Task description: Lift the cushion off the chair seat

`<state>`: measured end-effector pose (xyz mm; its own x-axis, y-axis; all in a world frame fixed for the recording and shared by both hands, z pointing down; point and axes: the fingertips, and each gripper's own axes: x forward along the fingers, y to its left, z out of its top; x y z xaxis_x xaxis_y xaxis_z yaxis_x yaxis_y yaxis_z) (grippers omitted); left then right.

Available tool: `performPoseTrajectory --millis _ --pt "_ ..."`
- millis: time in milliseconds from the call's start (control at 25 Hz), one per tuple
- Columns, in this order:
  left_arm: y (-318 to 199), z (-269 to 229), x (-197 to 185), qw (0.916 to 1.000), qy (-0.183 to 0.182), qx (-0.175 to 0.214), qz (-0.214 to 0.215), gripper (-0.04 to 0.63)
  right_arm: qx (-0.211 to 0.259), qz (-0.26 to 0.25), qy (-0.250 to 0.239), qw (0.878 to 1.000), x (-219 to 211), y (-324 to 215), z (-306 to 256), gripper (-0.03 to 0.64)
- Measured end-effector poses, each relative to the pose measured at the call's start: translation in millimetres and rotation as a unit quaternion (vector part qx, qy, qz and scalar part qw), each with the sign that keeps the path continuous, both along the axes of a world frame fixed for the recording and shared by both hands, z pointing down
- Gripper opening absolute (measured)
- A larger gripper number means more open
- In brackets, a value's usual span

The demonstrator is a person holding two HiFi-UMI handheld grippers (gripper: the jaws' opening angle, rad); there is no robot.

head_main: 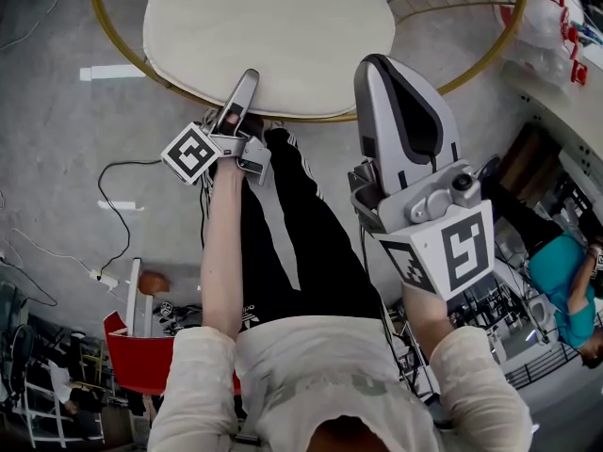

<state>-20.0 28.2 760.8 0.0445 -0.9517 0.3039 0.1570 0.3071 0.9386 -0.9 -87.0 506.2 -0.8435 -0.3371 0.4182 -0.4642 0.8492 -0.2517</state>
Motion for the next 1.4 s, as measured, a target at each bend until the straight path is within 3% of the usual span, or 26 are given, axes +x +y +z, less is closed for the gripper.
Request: performPoseTrajectory --millis 160,360,520,800,1240,1400 --pt "-9 1 0 0.9997 0.022 0.009 -0.009 0.212 -0.005 0.005 0.000 1.000 4 -2 3 0.017" --pt "-11 6 -7 0.9993 0.019 0.018 -0.026 0.210 -0.013 0.010 -0.006 1.000 6 -3 6 0.017" --pt "-12 4 -8 0.9995 0.006 0.013 -0.027 0.075 -0.015 0.015 -0.005 1.000 7 -4 4 0.017" --pt "-19 -13 -10 0.9993 0.007 0.025 -0.025 0.057 -0.018 0.024 -0.018 0.999 1 -9 -6 0.017" --pt "-29 -124 -19 0.9987 -0.007 0.051 -0.005 0.044 0.030 0.049 -0.057 0.997 -1 -20 -107 0.017" --pt "-47 -184 -40 0.9954 -0.027 0.091 -0.005 0.044 0.060 0.067 -0.077 0.993 1 -22 -154 0.017"
